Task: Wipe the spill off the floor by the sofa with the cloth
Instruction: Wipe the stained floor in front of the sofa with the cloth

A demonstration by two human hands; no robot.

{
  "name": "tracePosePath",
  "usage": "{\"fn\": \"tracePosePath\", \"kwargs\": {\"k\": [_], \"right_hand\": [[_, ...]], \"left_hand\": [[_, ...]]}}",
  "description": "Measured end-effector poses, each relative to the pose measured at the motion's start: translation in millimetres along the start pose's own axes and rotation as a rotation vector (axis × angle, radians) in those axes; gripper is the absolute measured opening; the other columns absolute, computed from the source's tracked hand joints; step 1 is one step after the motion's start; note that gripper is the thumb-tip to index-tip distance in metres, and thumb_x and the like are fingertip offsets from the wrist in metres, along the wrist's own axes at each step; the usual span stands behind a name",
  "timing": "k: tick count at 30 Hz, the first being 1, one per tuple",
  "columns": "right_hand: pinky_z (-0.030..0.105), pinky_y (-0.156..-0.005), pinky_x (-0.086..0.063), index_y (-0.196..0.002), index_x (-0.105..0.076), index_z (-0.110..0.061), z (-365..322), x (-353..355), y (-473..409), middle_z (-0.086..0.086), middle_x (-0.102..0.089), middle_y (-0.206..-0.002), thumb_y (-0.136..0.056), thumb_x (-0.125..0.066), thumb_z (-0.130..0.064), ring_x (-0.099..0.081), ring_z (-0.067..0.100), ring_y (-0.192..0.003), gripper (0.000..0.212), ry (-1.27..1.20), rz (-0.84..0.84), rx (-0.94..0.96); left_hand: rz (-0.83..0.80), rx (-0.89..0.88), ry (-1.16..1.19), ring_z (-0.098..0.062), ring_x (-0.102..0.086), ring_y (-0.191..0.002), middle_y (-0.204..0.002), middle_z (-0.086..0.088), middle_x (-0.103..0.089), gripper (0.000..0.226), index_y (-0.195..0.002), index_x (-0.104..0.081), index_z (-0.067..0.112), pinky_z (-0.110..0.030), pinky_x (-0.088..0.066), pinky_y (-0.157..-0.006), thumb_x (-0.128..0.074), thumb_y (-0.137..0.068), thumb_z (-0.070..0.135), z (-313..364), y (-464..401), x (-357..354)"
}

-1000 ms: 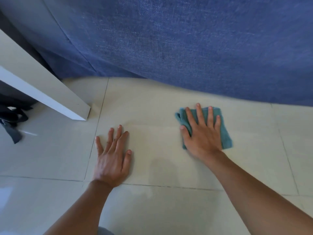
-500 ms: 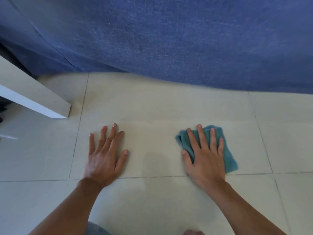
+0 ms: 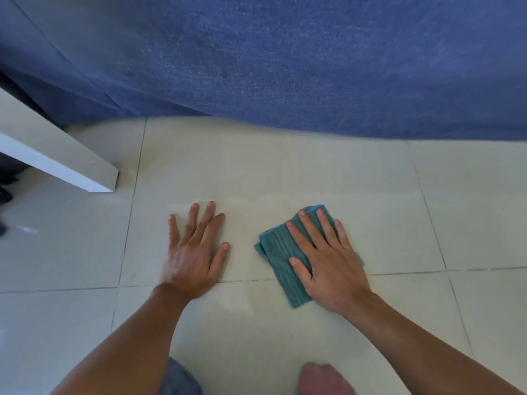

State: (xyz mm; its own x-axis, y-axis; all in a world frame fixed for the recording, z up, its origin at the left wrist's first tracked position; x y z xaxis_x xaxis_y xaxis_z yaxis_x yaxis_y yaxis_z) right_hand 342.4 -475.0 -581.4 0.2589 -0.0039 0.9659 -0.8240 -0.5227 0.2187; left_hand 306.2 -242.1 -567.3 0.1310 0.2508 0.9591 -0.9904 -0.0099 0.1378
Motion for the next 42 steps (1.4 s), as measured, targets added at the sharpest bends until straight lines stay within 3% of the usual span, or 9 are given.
{"fn": "tracePosePath", "kwargs": {"k": [4,8,11,14,19,26,38,42], "right_hand": [[0.053,-0.127,-0.007,-0.163,-0.028,-0.014,-30.8,-14.1,60.7,0.015,-0.014,-0.173,-0.095,-0.045,-0.051,-0.006,0.04,-0.16,0.078,-0.006,0.057,-0.023],[0.049,-0.128,-0.007,-0.163,-0.028,-0.014,-65.4,-12.0,39.7,0.012,-0.016,-0.173,-0.097,-0.046,-0.051,-0.004,0.032,-0.161,0.078,-0.014,0.068,0.129],[0.048,-0.13,-0.002,-0.166,-0.016,-0.016,-3.7,5.0,4.7,0.007,-0.008,-0.175,-0.101,-0.037,-0.052,0.004,0.029,-0.161,0.077,-0.002,0.041,-0.056],[0.052,-0.129,-0.004,-0.164,-0.016,-0.007,33.5,4.4,30.7,0.015,-0.007,-0.174,-0.101,-0.033,-0.048,0.001,0.036,-0.16,0.078,-0.021,0.063,-0.293],[0.051,-0.128,-0.005,-0.162,-0.023,-0.003,-29.0,-0.7,10.0,0.017,-0.015,-0.172,-0.098,-0.038,-0.049,-0.003,0.036,-0.16,0.08,-0.014,0.061,-0.027],[0.042,-0.129,0.006,-0.162,-0.01,0.003,-19.3,26.2,-102.5,0.019,0.0,-0.173,-0.098,-0.024,-0.049,0.007,0.03,-0.161,0.084,0.013,0.042,-0.007],[0.047,-0.131,-0.005,-0.163,-0.008,-0.001,-25.0,34.3,-132.0,0.017,-0.001,-0.174,-0.094,-0.028,-0.051,0.002,0.029,-0.161,0.087,0.014,0.035,-0.013],[0.047,-0.13,-0.005,-0.163,-0.01,-0.001,-28.0,32.4,-136.4,0.018,-0.004,-0.173,-0.094,-0.025,-0.051,-0.001,0.031,-0.161,0.087,0.023,0.042,0.012]], "left_hand": [[0.004,0.012,0.019,-0.028,-0.004,-0.154,-0.166,-0.004,-0.02,0.065,-0.15,-0.038,0.015,-0.063,-0.002,-0.12,-0.024,-0.097,0.049,0.7,0.7,3.1],[0.024,-0.002,0.021,-0.025,-0.003,-0.154,-0.166,-0.002,-0.02,0.062,-0.15,-0.038,0.016,-0.062,-0.002,-0.12,-0.026,-0.097,0.047,-1.5,0.2,1.5],[0.036,0.005,0.037,-0.025,-0.005,-0.154,-0.165,-0.002,-0.021,0.06,-0.148,-0.04,0.017,-0.062,-0.002,-0.12,-0.028,-0.097,0.046,-2.4,-1.8,1.7],[0.035,0.002,0.046,-0.027,-0.008,-0.154,-0.165,-0.002,-0.023,0.059,-0.148,-0.042,0.017,-0.062,-0.004,-0.12,-0.029,-0.097,0.044,-1.3,0.5,1.2],[0.039,0.011,0.053,-0.028,-0.011,-0.154,-0.164,-0.001,-0.025,0.057,-0.146,-0.044,0.016,-0.063,-0.005,-0.12,-0.031,-0.097,0.042,-1.8,-1.1,3.3],[0.016,-0.003,0.024,-0.03,-0.011,-0.154,-0.165,-0.003,-0.024,0.057,-0.148,-0.042,0.016,-0.065,-0.007,-0.119,-0.034,-0.098,0.042,-3.0,-1.9,0.2],[-0.013,-0.002,0.05,-0.03,-0.013,-0.153,-0.165,-0.003,-0.025,0.055,-0.146,-0.044,0.017,-0.068,-0.011,-0.117,-0.035,-0.098,0.041,-5.1,-4.9,0.6],[0.048,-0.01,0.178,-0.027,-0.011,-0.154,-0.165,-0.003,-0.023,0.057,-0.148,-0.042,0.013,-0.064,-0.012,-0.119,-0.035,-0.099,0.041,-8.6,-1.9,10.7]]}}
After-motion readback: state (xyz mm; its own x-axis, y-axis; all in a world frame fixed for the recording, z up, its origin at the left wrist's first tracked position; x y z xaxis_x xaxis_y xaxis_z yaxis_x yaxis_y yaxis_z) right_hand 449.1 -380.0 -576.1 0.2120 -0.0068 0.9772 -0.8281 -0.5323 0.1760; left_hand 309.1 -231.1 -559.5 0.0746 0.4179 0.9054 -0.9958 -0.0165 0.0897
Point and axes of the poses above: each hand's wrist, its own y-axis away from the middle knuckle, its own x-axis out of the back of the hand, z = x × y, the point moved 10 cm from there along -y, towards the middle knuckle
